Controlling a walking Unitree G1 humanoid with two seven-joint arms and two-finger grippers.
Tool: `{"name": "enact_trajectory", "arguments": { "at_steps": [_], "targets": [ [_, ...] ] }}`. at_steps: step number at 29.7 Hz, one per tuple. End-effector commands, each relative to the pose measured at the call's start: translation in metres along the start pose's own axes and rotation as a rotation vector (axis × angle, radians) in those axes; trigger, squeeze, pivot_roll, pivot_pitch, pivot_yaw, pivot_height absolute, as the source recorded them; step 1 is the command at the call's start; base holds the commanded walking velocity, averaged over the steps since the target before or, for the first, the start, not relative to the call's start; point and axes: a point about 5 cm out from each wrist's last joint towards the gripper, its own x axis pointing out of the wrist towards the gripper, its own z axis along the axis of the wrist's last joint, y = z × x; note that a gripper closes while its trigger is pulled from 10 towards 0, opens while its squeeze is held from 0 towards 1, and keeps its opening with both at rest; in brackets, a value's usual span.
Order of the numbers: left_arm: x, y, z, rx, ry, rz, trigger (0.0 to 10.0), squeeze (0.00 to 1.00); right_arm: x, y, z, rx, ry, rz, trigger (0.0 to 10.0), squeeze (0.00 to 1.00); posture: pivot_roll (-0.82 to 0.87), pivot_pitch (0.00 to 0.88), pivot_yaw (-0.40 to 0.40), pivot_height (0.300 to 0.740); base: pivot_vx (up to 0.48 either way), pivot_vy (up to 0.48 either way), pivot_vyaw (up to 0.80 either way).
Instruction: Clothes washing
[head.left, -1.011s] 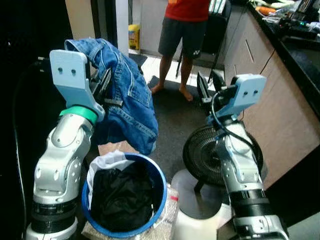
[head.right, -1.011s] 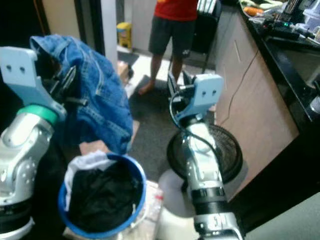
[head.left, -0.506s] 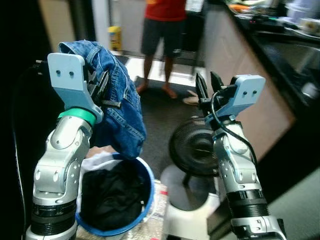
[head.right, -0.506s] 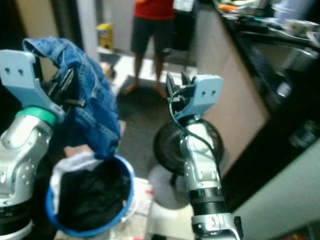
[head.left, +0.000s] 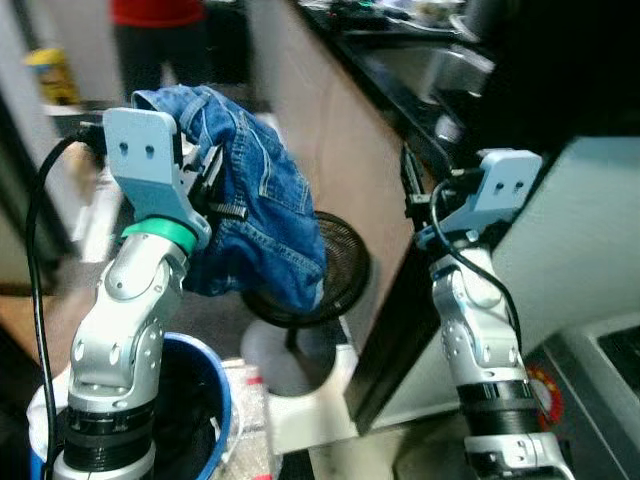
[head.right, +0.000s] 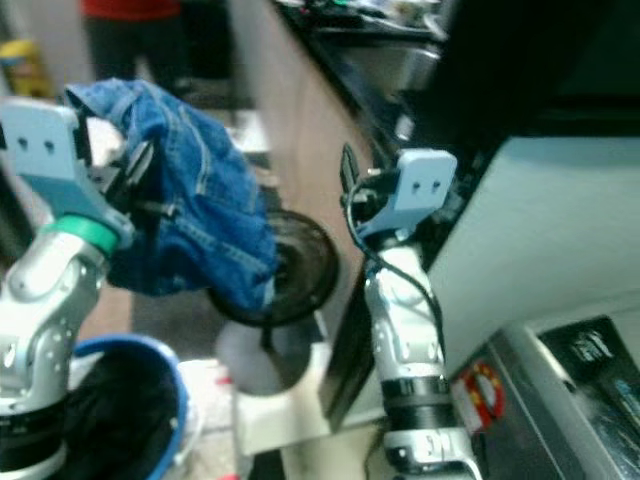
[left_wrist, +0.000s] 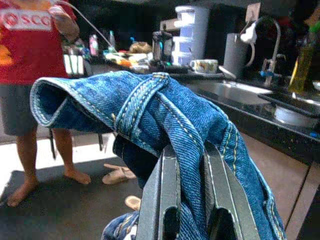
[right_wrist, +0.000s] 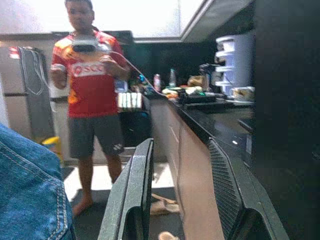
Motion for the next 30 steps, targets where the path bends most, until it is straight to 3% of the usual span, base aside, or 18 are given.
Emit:
{"name": "enact_trajectory", "arguments": {
  "at_steps": [1, 26, 30],
  "targets": [
    [-0.001, -0.003, 0.004, 0.003, -0.022, -0.016, 10.0, 0.0, -0.004, -0.003, -0.001, -0.005, 0.011, -0.009, 10.0, 0.0, 0.08, 0.039, -0.037, 0.74, 0.0, 0.0, -0.77],
    [0.0, -0.001, -0.006, 0.013, 0.015, -0.019, 10.0, 0.0, -0.004, -0.004, -0.002, -0.011, 0.014, -0.016, 10.0, 0.0, 0.08, 0.031, -0.029, 0.74, 0.0, 0.0, -0.77],
    [-0.002, 0.0, -0.015, 0.029, 0.048, -0.021, 10.0, 0.0, -0.004, -0.004, -0.003, -0.012, 0.016, -0.021, 10.0, 0.0, 0.08, 0.031, -0.026, 0.74, 0.0, 0.0, -0.77]
  ]
}}
